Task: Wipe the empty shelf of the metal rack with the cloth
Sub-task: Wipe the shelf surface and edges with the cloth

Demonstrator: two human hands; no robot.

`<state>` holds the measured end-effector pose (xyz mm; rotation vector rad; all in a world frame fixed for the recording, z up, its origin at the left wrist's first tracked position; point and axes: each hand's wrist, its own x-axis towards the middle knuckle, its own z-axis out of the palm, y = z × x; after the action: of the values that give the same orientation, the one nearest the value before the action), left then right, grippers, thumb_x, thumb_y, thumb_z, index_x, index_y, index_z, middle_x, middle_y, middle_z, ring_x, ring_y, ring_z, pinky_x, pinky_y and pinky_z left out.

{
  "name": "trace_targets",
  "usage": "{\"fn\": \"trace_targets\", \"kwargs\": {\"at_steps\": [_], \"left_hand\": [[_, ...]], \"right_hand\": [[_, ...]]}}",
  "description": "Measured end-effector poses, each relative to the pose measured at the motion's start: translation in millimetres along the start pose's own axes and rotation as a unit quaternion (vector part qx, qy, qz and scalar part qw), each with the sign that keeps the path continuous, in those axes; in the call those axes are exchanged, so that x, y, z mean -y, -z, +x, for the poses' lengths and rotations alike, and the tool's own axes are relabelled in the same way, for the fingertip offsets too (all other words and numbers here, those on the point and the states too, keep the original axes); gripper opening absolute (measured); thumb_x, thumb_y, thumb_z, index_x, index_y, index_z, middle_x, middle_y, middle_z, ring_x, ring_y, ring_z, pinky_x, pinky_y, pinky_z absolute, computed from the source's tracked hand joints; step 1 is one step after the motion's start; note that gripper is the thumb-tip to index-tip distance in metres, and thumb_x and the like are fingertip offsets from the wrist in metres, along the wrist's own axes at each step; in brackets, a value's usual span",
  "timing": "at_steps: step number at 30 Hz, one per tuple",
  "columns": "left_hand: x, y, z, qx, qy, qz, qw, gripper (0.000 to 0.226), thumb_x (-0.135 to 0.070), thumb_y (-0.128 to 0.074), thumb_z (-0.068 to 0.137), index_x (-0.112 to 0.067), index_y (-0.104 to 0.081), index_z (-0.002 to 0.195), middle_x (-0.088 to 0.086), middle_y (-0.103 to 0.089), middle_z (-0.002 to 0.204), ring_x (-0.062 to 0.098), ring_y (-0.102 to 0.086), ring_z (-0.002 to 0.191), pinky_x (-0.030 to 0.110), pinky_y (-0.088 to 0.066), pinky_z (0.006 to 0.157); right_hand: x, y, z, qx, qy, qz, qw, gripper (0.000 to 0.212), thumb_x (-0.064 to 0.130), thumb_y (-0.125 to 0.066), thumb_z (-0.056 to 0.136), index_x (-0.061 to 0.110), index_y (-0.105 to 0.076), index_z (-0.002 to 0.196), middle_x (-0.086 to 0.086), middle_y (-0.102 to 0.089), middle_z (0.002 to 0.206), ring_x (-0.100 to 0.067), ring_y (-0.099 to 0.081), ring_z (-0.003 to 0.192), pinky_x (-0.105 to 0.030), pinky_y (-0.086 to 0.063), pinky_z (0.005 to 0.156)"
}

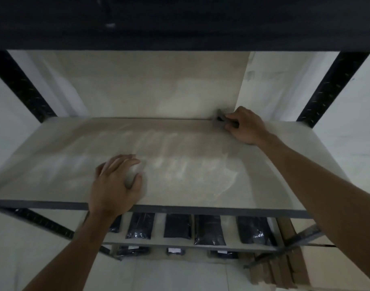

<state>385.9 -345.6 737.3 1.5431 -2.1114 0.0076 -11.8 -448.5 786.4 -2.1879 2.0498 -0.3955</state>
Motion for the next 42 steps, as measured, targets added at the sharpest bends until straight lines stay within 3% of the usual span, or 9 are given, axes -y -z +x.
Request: {"fn": "trace_targets", "kwargs": {"at_steps": [4,8,12,17,23,29,33,36,42], "left_hand": [[1.0,-0.8,-0.7,0.004,-0.009,0.008,1.000,0.039,-0.042,-0.050,0.091,-0.026,-0.063,0.123,-0.003,-0.063,0.135,0.020,-0.053,0.131,0.042,-0.037,0.108],[0.8,-0.3,-0.6,0.007,0.000,0.008,1.000,0.040,-0.039,-0.048,0.090,-0.026,-0.062,0.125,-0.003,-0.061,0.138,0.022,-0.051,0.133,0.044,-0.036,0.109],[-0.5,0.6,-2.1,0.006,0.009,0.012,1.000,0.040,-0.039,-0.050,0.089,-0.026,-0.063,0.125,-0.004,-0.062,0.137,0.022,-0.051,0.133,0.043,-0.035,0.109],[-2.5,0.1,-1.3,0.003,0.013,0.015,1.000,0.040,-0.037,-0.053,0.088,-0.024,-0.063,0.124,-0.001,-0.062,0.137,0.025,-0.052,0.133,0.046,-0.037,0.109],[-2.1,1.2,-1.2,-0.002,0.015,0.017,1.000,0.041,-0.037,-0.051,0.087,-0.023,-0.064,0.124,-0.001,-0.062,0.137,0.025,-0.051,0.133,0.044,-0.035,0.109],[-2.9,0.7,-1.3,-0.004,0.010,0.013,1.000,0.041,-0.035,-0.051,0.088,-0.020,-0.064,0.124,0.000,-0.062,0.137,0.024,-0.052,0.133,0.041,-0.035,0.109],[-4.1,3.5,-0.8,-0.003,0.013,0.012,1.000,0.040,-0.033,-0.054,0.088,-0.019,-0.065,0.124,0.001,-0.062,0.137,0.025,-0.052,0.133,0.043,-0.036,0.109],[-4.9,5.4,-1.8,-0.001,0.016,0.006,1.000,0.040,-0.032,-0.055,0.088,-0.018,-0.065,0.124,0.001,-0.063,0.137,0.025,-0.052,0.133,0.043,-0.037,0.109],[-6.1,5.3,-1.8,0.006,0.020,-0.008,1.000,0.041,-0.035,-0.056,0.086,-0.019,-0.065,0.123,0.000,-0.066,0.130,0.022,-0.058,0.124,0.040,-0.039,0.106]], "right_hand": [[6.6,20.0,7.5,0.107,0.080,0.039,0.990,0.045,0.035,-0.071,0.093,0.025,-0.063,0.136,-0.005,-0.061,0.119,-0.027,-0.060,0.112,-0.028,-0.041,0.091],[12.2,22.8,20.6,-0.044,0.047,0.038,0.997,0.043,0.033,-0.069,0.092,0.025,-0.065,0.134,-0.006,-0.060,0.124,-0.030,-0.059,0.116,-0.035,-0.046,0.094],[24.7,-2.3,15.8,-0.021,0.041,-0.010,0.999,0.047,0.035,-0.069,0.092,0.031,-0.061,0.138,-0.005,-0.062,0.136,-0.032,-0.057,0.124,-0.040,-0.048,0.100],[31.0,29.2,31.9,0.178,0.071,0.096,0.977,0.054,0.039,-0.083,0.081,0.029,-0.067,0.131,0.015,-0.065,0.129,-0.007,-0.061,0.117,-0.018,-0.042,0.096],[58.0,-9.5,30.6,-0.004,0.055,-0.011,0.998,0.046,0.031,-0.064,0.097,0.029,-0.057,0.143,-0.003,-0.058,0.145,-0.030,-0.054,0.132,-0.038,-0.044,0.108],[59.9,24.8,44.0,0.201,0.110,0.083,0.970,0.046,0.030,-0.080,0.086,0.027,-0.067,0.131,0.014,-0.069,0.122,0.002,-0.065,0.109,-0.009,-0.046,0.086],[60.0,14.0,51.2,0.061,0.080,0.041,0.994,0.046,0.028,-0.069,0.095,0.023,-0.060,0.140,-0.003,-0.061,0.142,-0.026,-0.058,0.129,-0.029,-0.043,0.104],[64.3,-3.9,34.2,0.036,0.051,0.009,0.998,0.046,0.034,-0.061,0.099,0.028,-0.055,0.144,-0.002,-0.057,0.147,-0.029,-0.054,0.132,-0.036,-0.042,0.106],[69.6,11.5,17.4,0.209,0.140,0.083,0.964,0.049,0.041,-0.073,0.090,0.033,-0.062,0.137,0.019,-0.058,0.136,-0.003,-0.054,0.122,-0.018,-0.038,0.103]]}}
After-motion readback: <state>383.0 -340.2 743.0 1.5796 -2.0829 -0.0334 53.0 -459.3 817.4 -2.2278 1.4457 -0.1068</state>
